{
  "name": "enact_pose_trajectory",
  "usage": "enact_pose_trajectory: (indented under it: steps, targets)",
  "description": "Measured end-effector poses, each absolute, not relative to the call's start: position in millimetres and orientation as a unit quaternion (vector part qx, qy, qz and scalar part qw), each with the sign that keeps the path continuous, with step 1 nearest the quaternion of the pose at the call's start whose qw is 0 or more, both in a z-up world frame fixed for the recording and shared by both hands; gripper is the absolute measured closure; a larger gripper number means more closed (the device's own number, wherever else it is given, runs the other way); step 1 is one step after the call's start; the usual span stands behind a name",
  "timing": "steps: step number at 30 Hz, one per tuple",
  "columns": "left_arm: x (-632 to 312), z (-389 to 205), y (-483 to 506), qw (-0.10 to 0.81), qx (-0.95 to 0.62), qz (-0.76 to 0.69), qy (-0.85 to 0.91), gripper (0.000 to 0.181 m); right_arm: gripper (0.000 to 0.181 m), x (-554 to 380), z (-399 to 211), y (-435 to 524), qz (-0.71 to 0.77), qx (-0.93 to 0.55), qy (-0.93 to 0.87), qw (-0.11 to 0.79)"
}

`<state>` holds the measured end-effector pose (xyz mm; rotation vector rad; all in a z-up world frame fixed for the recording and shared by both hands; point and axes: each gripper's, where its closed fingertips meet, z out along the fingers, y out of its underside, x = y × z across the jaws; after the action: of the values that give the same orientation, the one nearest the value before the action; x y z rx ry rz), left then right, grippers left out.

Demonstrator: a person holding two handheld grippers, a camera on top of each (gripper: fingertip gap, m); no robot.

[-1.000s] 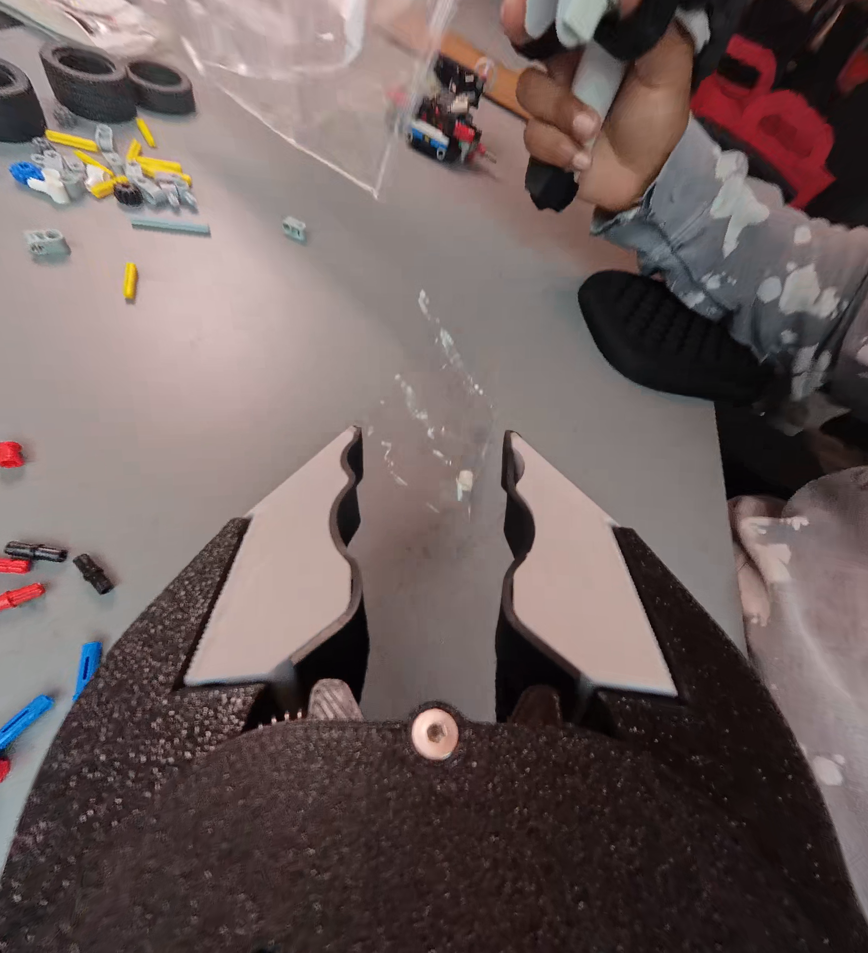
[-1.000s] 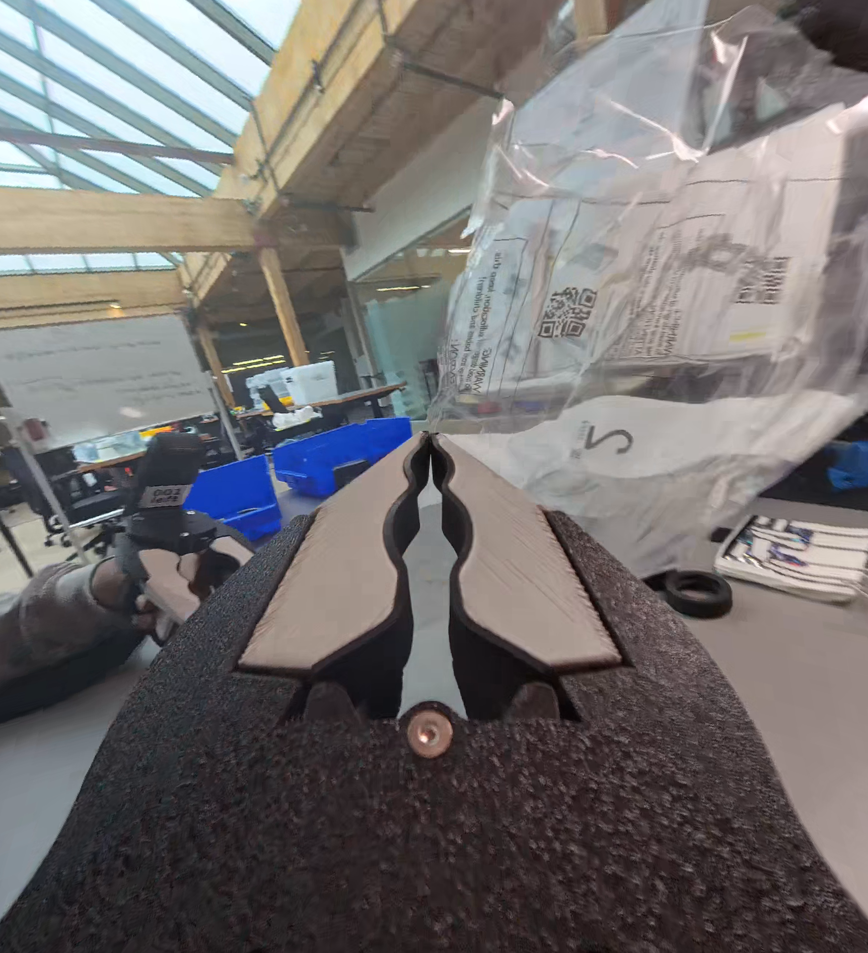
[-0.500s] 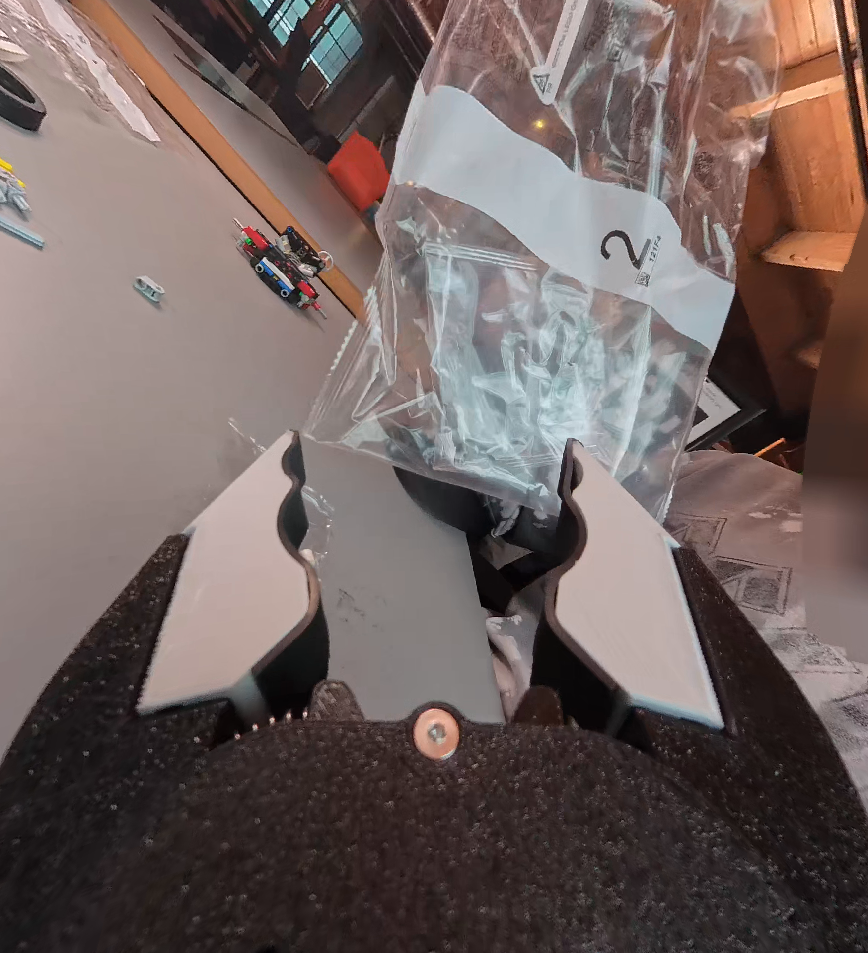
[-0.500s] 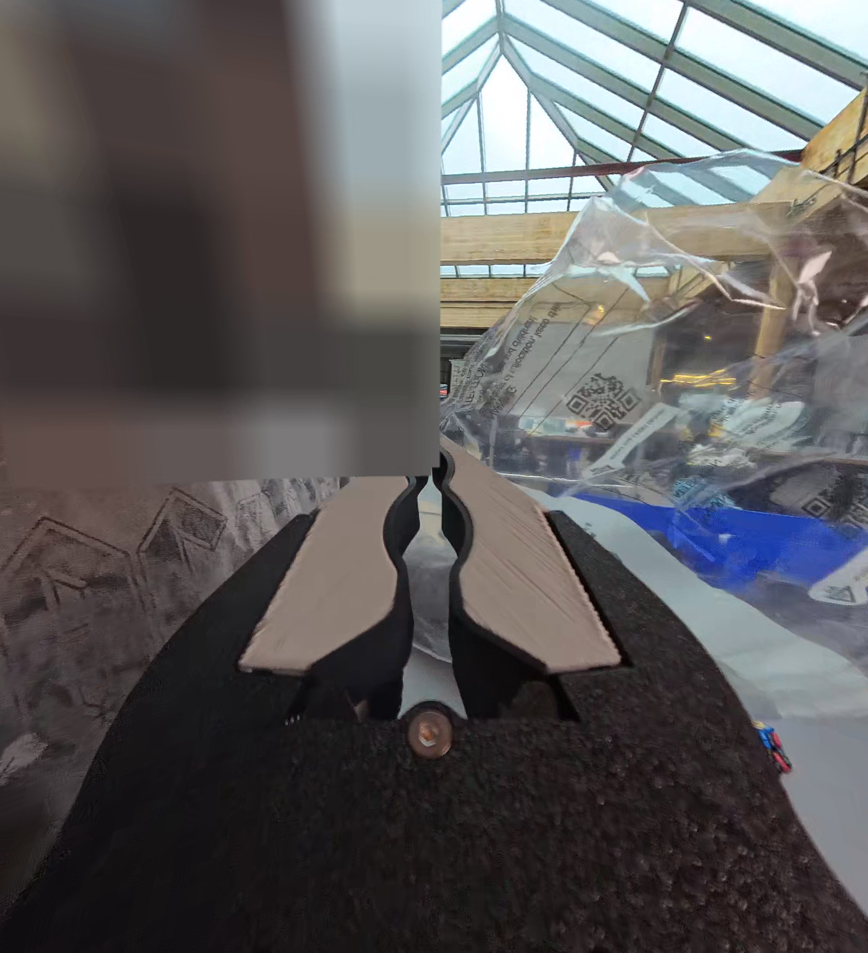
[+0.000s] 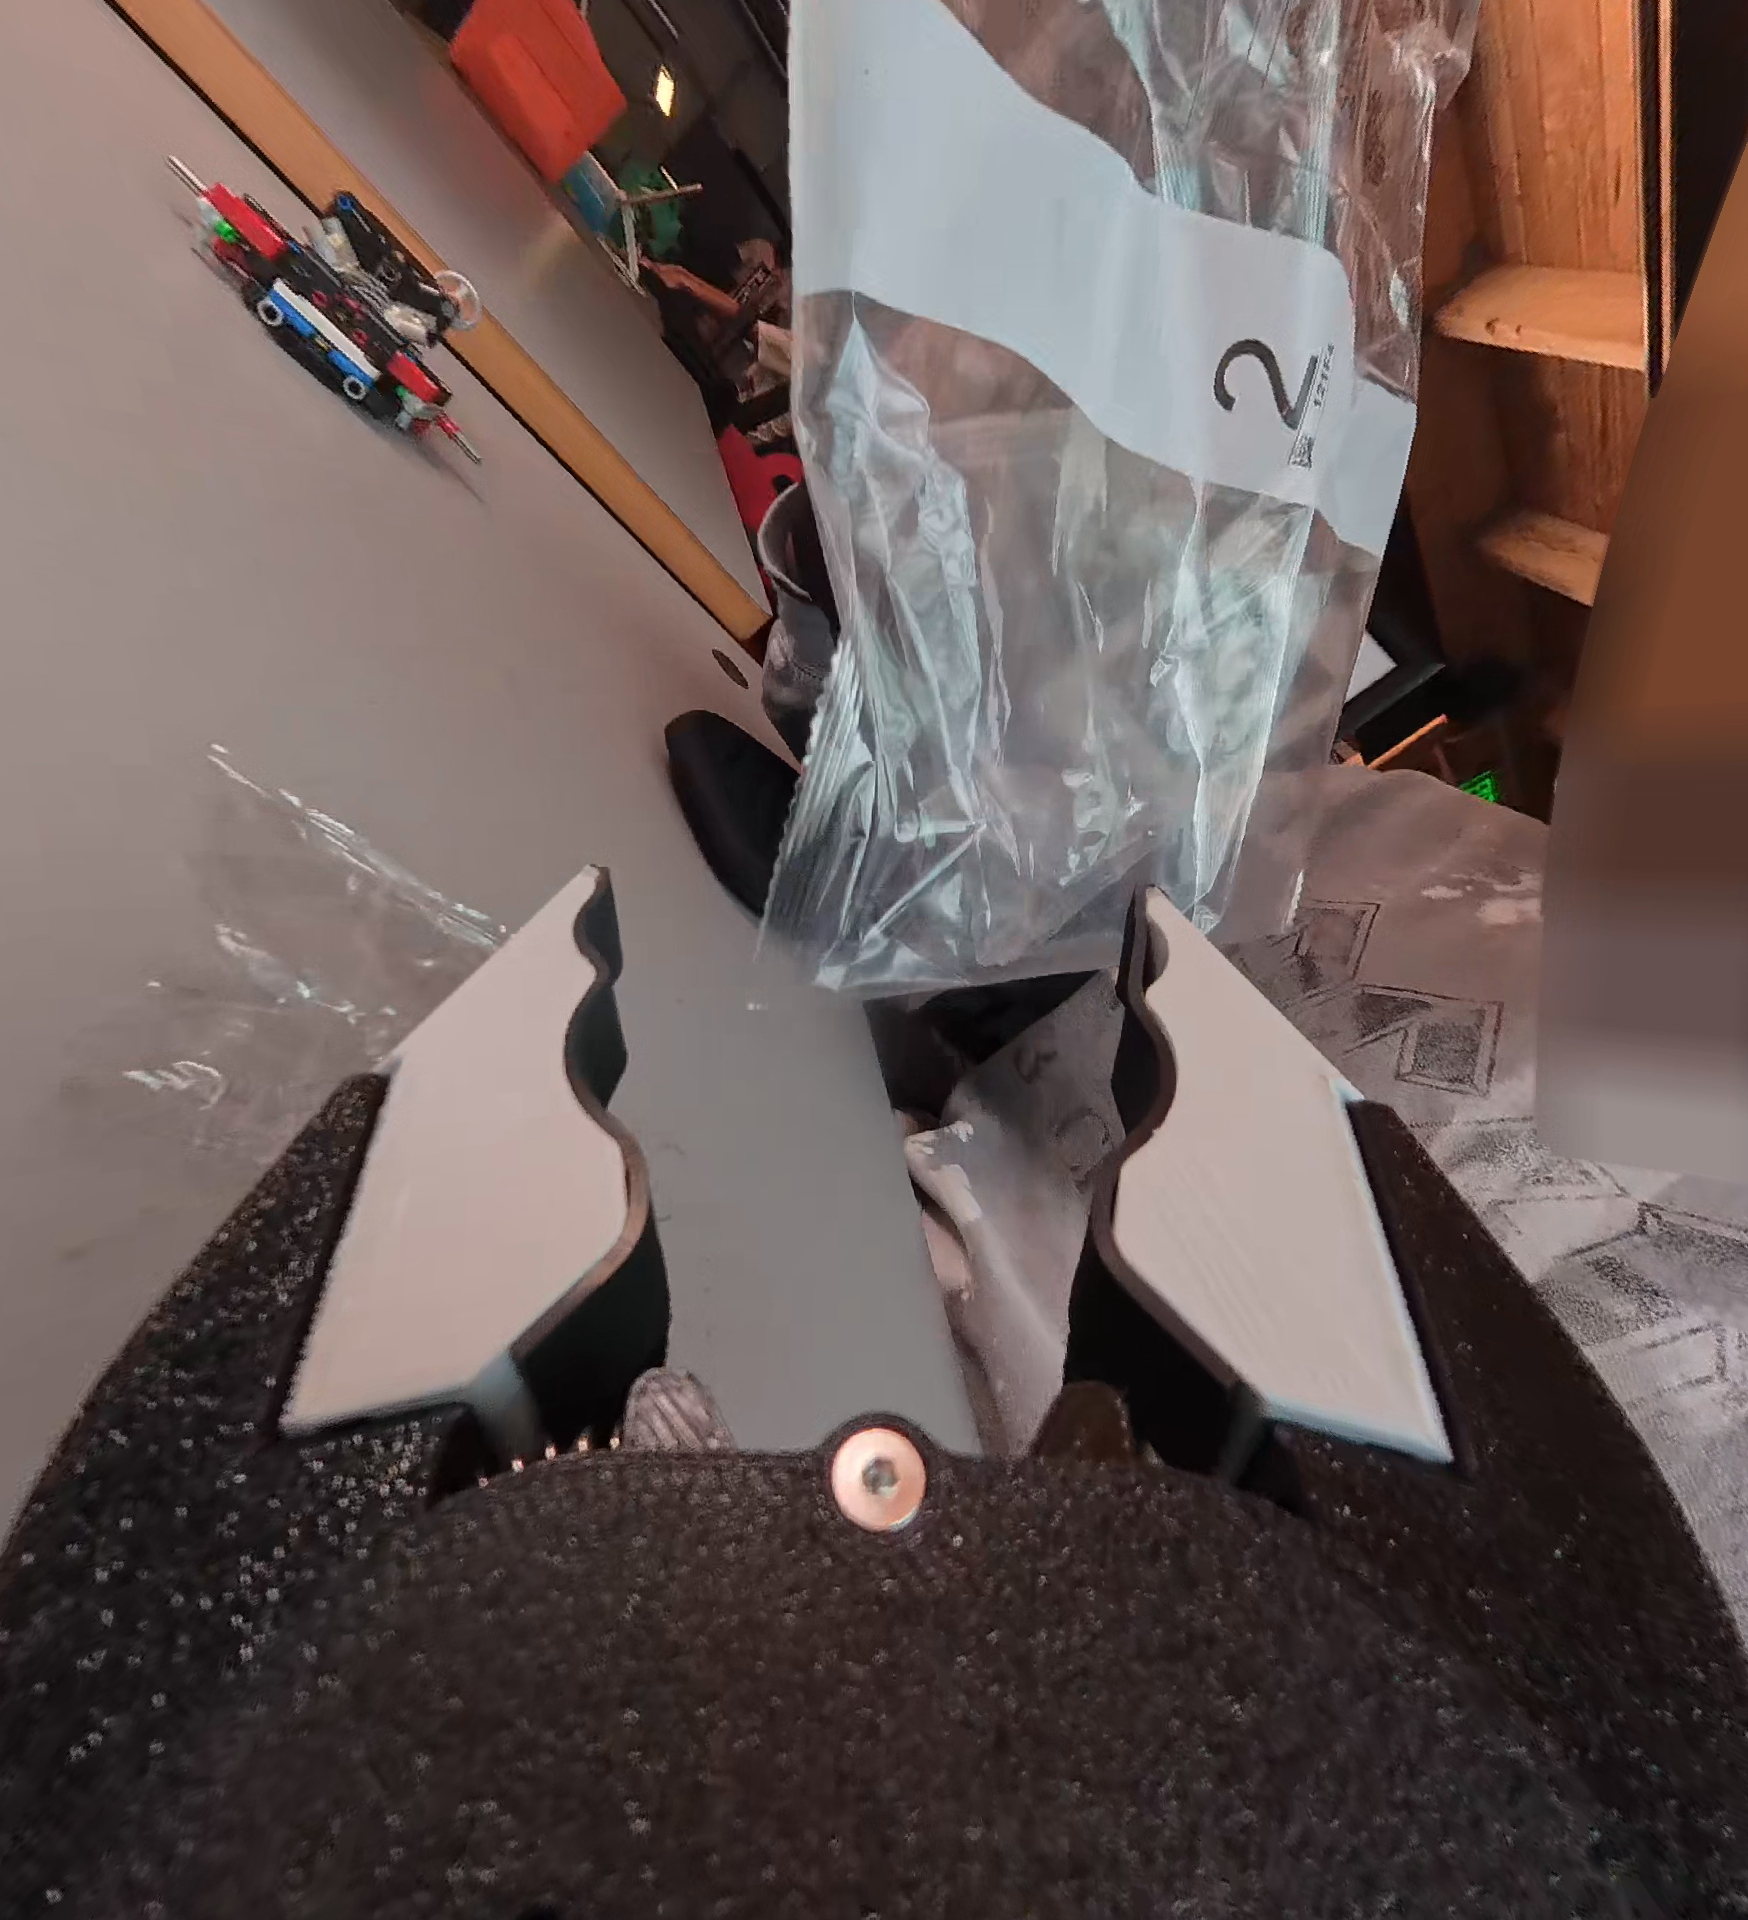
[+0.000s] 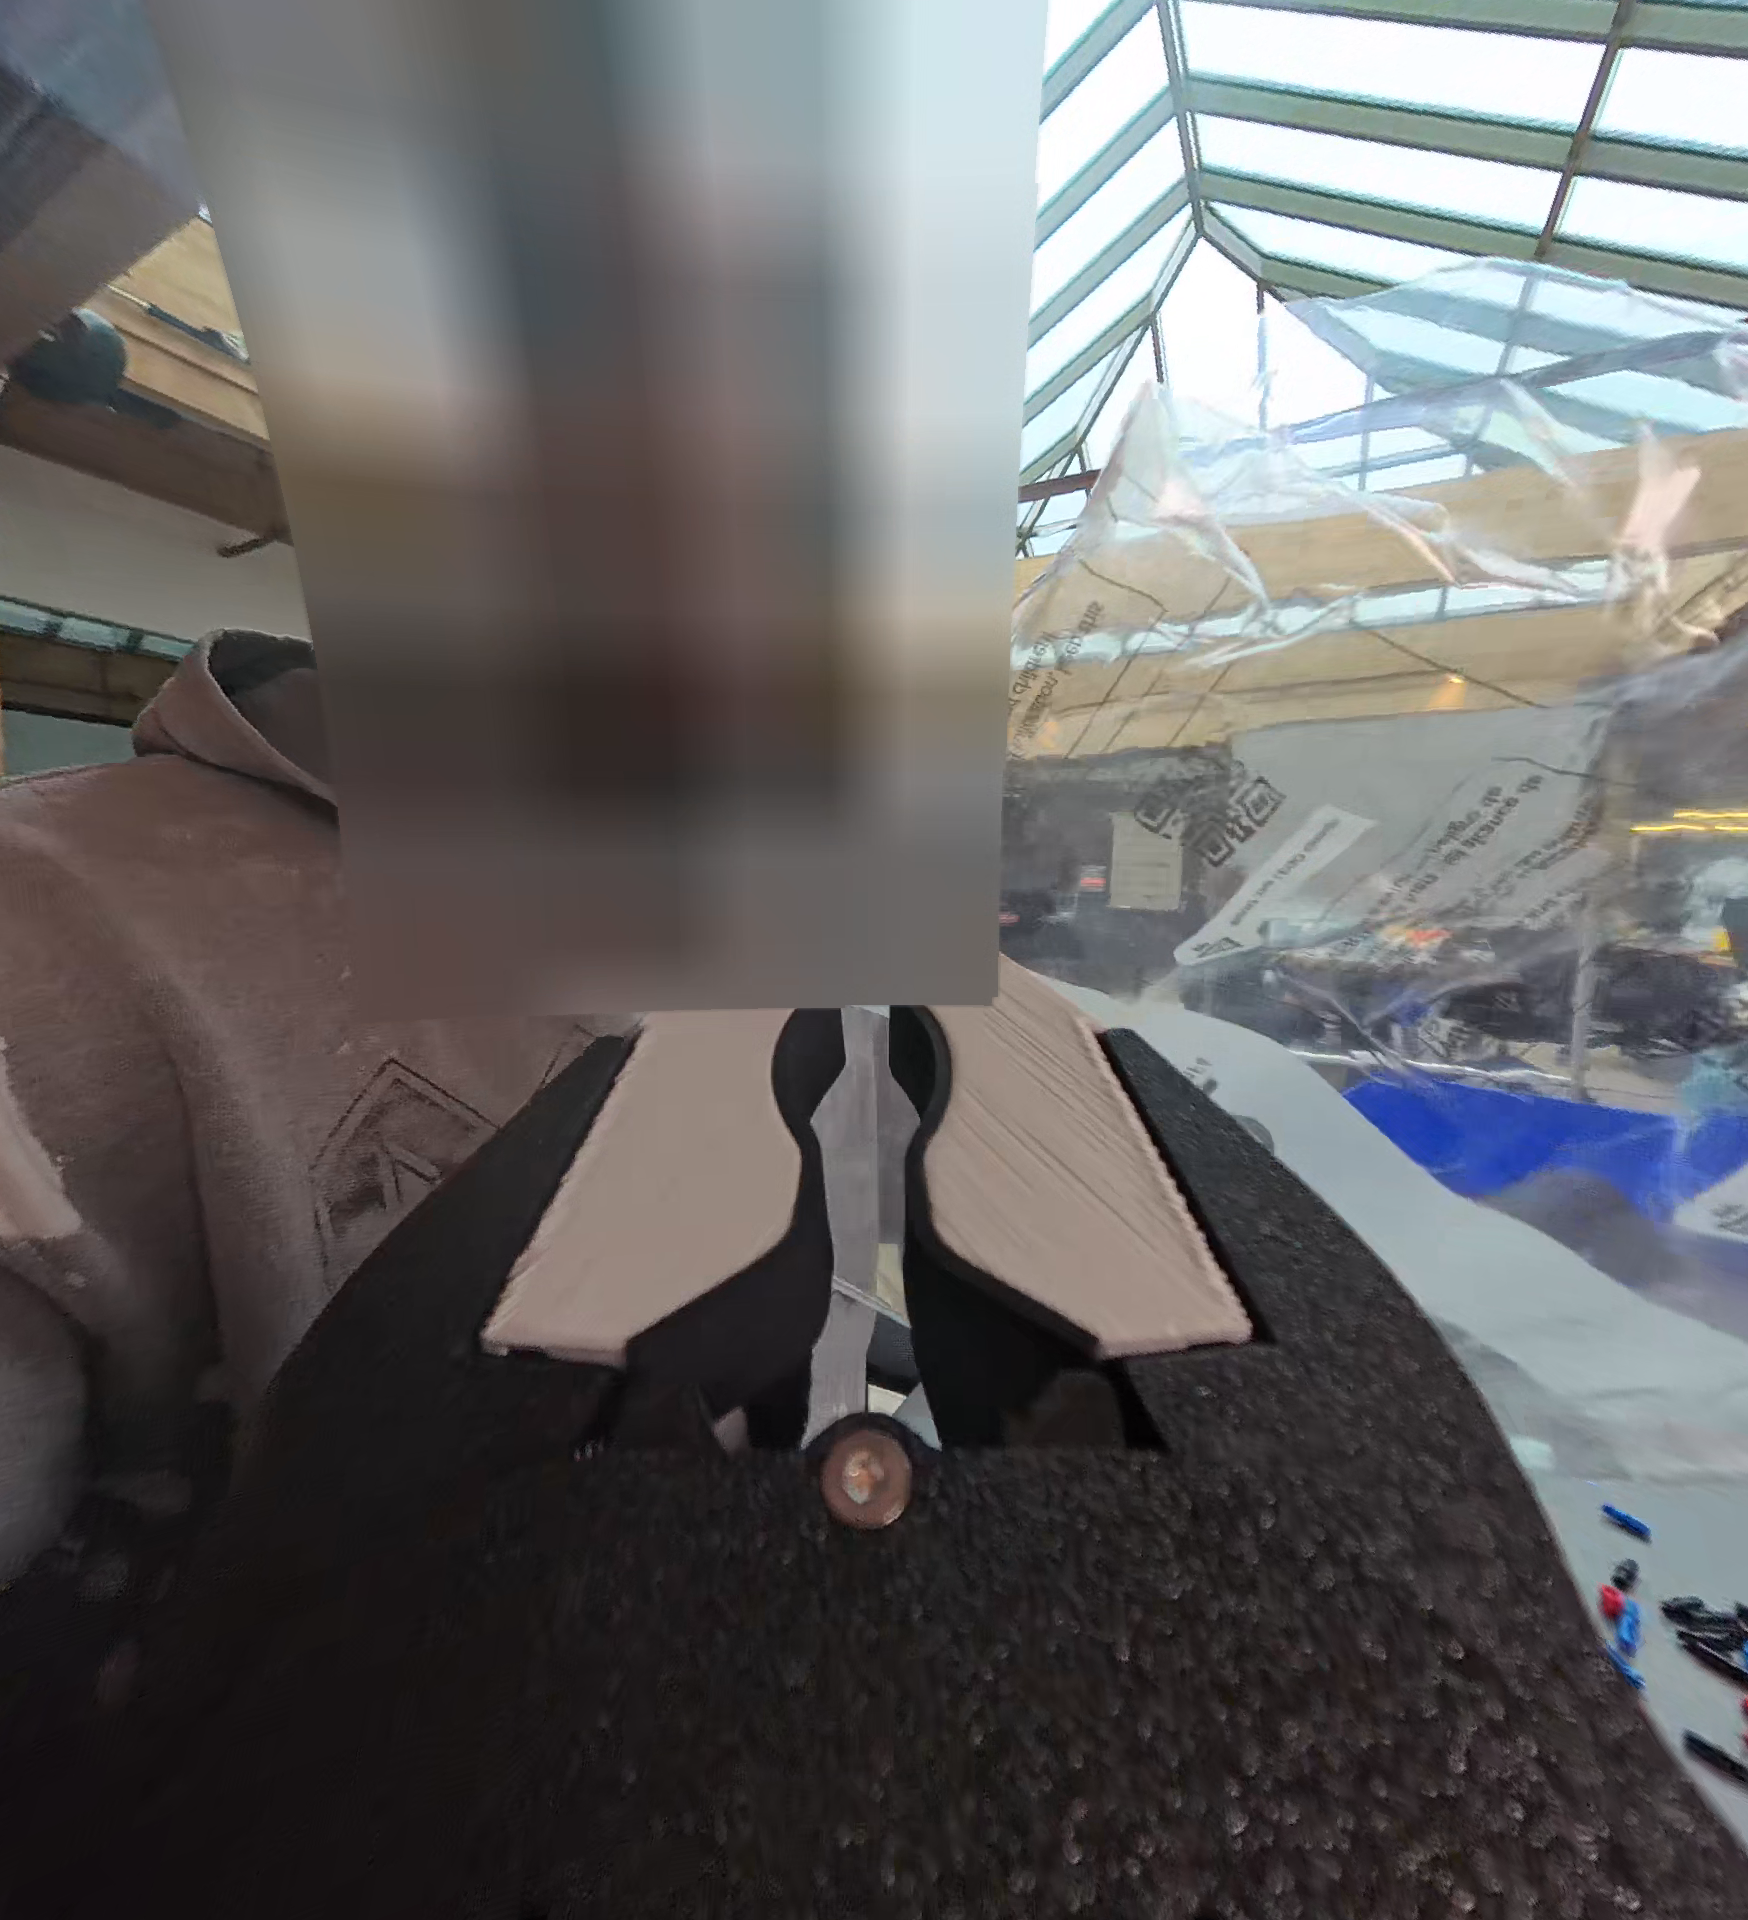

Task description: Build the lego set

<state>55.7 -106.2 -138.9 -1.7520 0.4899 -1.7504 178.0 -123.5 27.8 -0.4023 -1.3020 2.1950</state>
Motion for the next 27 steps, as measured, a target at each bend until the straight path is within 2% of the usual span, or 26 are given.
enact_pose_trajectory:
  steps: [1,4,5,7,12,16,20,24,27]
  targets:
    - [59.2,-137.3,-108.6,0.3,-0.656,-0.666,0.19,0.091,0.181,176.6,25.0,-125.2,0.819,-0.15,-0.487,0.263]
    - [59.3,-129.4,-116.5,0.302,-0.634,-0.679,0.215,0.144,0.181,162.5,10.6,-119.9,0.803,-0.185,-0.501,0.265]
    - [55.4,-129.2,-113.9,0.316,-0.638,-0.668,0.216,0.154,0.181,157.6,5.5,-112.5,0.796,-0.205,-0.5,0.272]
    - [42.5,-129.2,-107.2,0.352,-0.651,-0.635,0.22,0.162,0.181,145.6,-9.6,-91.9,0.77,-0.262,-0.5,0.298]
    - [-10.1,-140.6,-83.7,0.464,-0.72,-0.449,0.256,0.167,0.181,121.3,-58.0,-47.2,0.67,-0.403,-0.518,0.348]
    - [-36.8,-145.7,-83.6,0.497,-0.731,-0.343,0.319,0.169,0.171,116.8,-83.9,-23.0,0.583,-0.466,-0.549,0.377]
    - [-35.6,-151.8,-93.0,0.483,-0.729,-0.325,0.361,0.171,0.167,136.4,-40.2,-10.6,0.574,-0.443,-0.533,0.436]
    - [-24.4,-156.3,-101.7,0.464,-0.724,-0.327,0.392,0.171,0.177,143.0,-4.9,17.0,0.518,-0.465,-0.524,0.49]
    - [-16.8,-157.5,-107.8,0.455,-0.719,-0.331,0.409,0.172,0.181,126.4,-6.2,21.4,0.464,-0.483,-0.57,0.476]
